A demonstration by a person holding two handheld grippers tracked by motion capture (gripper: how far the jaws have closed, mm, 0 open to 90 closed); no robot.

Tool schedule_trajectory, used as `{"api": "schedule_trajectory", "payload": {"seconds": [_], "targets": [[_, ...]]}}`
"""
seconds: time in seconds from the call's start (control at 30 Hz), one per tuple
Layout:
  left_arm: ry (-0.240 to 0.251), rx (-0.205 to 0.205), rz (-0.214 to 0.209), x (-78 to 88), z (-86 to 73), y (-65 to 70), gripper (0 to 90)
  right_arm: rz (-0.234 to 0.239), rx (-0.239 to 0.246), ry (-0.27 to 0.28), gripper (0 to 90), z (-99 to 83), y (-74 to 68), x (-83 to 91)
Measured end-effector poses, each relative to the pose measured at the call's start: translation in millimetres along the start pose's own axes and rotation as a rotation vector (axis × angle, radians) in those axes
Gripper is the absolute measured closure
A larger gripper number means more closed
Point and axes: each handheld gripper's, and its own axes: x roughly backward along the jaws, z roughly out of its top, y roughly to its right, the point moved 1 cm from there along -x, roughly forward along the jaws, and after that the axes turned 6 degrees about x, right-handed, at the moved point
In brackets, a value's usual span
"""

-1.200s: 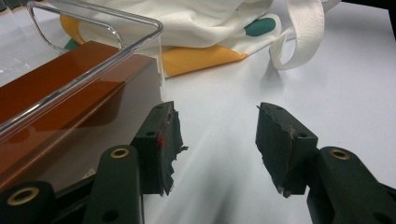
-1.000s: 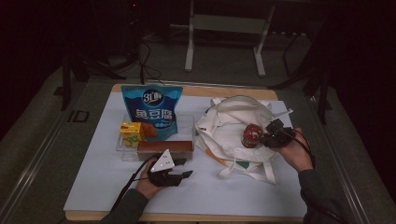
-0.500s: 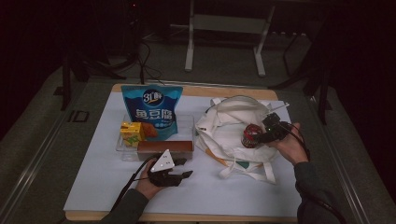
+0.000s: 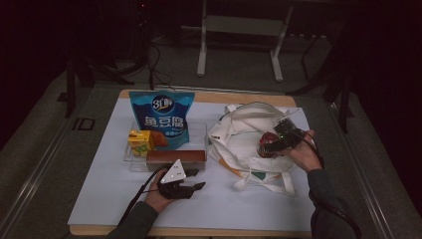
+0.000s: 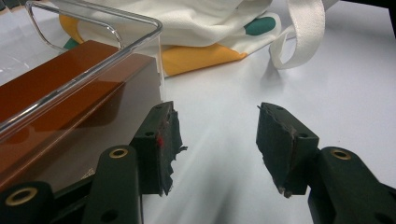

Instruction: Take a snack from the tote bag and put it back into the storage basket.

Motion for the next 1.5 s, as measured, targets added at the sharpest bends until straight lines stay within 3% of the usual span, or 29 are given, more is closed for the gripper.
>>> {"api": "schedule_trajectory", "payload": {"seconds": [0.3, 0.87, 1.5], "targets": [[0.0, 0.0, 0.0, 0.0, 0.0, 0.0, 47.2, -0.002, -0.019, -0.043, 24.5, 0.7, -1.8, -18.8], [0.0, -0.001, 0.0, -0.1, 0.0, 0.1, 47.3, 0.005, -0.08, -0.038, 25.8, 1.6, -2.7, -19.8], [0.0, -0.002, 0.0, -0.2, 0.0, 0.1, 47.3, 0.01, -0.052, -0.039, 25.8, 1.1, -8.2, -11.0]]}}
